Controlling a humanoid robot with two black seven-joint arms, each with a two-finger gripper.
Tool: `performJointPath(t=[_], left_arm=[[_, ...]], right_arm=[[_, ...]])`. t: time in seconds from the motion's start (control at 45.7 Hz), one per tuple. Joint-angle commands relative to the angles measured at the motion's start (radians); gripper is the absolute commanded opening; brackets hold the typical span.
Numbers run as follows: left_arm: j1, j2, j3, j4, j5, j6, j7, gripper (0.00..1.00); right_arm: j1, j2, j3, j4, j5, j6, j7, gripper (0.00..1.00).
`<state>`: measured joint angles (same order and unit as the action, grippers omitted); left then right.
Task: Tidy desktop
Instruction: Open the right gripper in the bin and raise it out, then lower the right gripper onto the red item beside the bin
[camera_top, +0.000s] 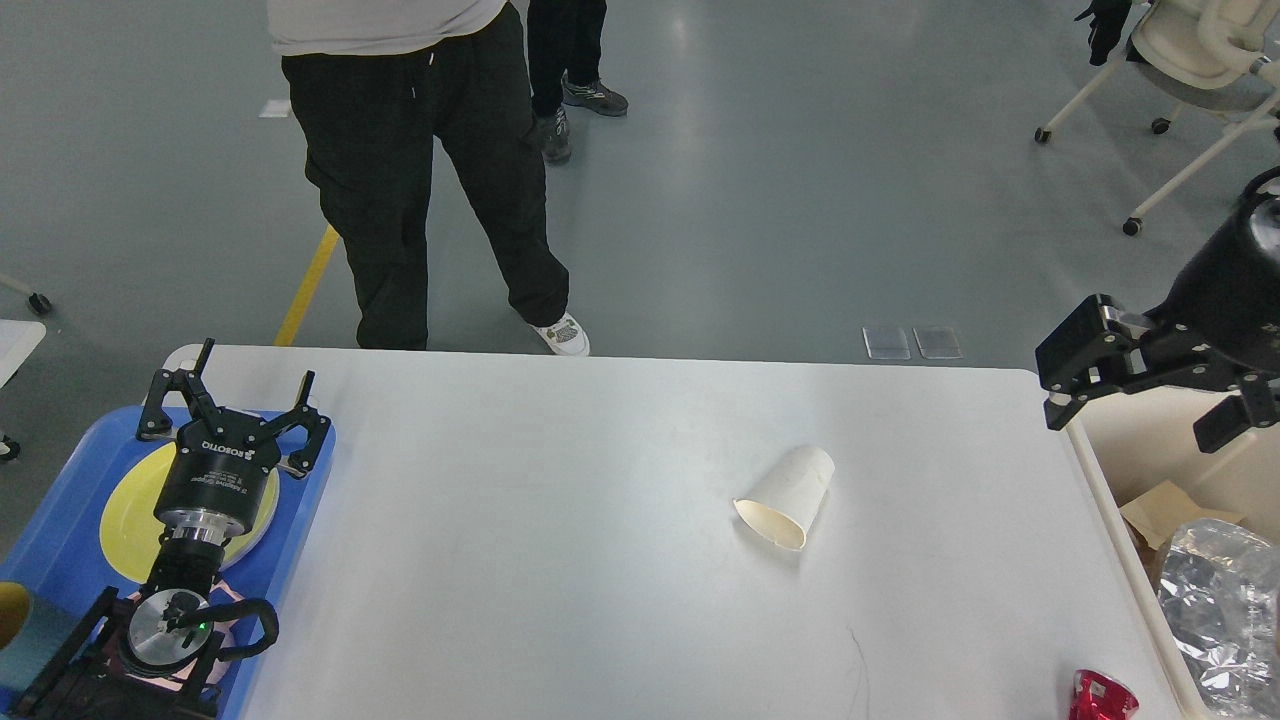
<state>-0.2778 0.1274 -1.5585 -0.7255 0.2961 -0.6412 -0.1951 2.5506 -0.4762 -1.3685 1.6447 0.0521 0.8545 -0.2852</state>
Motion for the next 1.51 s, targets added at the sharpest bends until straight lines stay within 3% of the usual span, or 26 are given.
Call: performJointPath(t=[0.0, 0.284, 0.525, 0.656, 0.765, 0.853, 1.487], left_arm=[[0.000, 0.000, 0.000, 0.000, 0.000, 0.000, 0.000, 0.96], [0.000, 0.000, 0.000, 0.000, 0.000, 0.000, 0.000, 0.96], [-0.001, 0.000, 0.000, 0.000, 0.000, 0.000, 0.000, 0.96], [0.000, 0.000, 0.000, 0.000, 0.000, 0.000, 0.000, 0.96], [0.000, 0.000, 0.000, 0.000, 0.000, 0.000, 0.000, 0.96], [0.000, 0.000, 0.000, 0.000, 0.000, 0.000, -0.001, 0.96], [0.000, 0.000, 0.000, 0.000, 0.000, 0.000, -0.001, 0.96]], right_arm=[[-0.038, -0.015, 0.016, -0.002, 0.034, -0.052, 0.000, 1.00], [-0.285, -0.022, 0.095, -0.020, 0.049, -0.180, -0.011, 1.00], [-0.611, -0.185, 0.140, -0.055, 0.009, -0.252, -0.009, 1.00], [-0.782, -0.239, 0.198, -0.071, -0.046, -0.370, -0.009, 1.00], [-0.943, -0.257, 0.298, -0.075, -0.099, -0.538, -0.009, 0.97], [-1.073, -0.248, 0.363, -0.091, -0.155, -0.632, -0.006, 1.00], [-1.412, -0.116, 0.453, -0.356, -0.172, -0.781, -0.006, 0.98]])
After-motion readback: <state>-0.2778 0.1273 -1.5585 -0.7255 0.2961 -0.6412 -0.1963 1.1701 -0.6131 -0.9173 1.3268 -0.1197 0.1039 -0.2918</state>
